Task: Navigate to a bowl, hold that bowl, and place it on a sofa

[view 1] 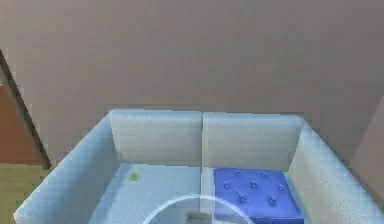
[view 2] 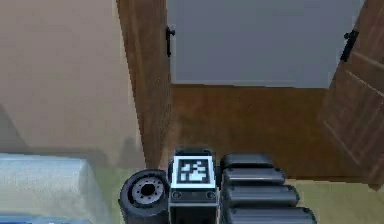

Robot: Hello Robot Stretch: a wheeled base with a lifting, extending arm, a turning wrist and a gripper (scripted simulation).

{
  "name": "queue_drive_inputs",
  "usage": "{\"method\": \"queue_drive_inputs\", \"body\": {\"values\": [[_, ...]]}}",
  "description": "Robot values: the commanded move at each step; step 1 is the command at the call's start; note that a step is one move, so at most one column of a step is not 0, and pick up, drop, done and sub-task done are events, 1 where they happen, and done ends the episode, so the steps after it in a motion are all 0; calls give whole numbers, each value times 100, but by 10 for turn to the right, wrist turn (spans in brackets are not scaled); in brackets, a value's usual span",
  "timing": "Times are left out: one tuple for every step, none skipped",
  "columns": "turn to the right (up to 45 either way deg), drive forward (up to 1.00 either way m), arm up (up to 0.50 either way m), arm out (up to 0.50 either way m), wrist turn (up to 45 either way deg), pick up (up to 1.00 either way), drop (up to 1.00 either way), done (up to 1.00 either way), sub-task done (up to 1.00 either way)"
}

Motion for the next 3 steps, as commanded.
{"method": "queue_drive_inputs", "body": {"values": [[-450, 0, 0, 0, 0, 0, 0, 0, 0], [-330, 0, 0, 0, 0, 0, 0, 0, 0], [0, 0, 0, 38, 0, 0, 0, 0, 0]]}}
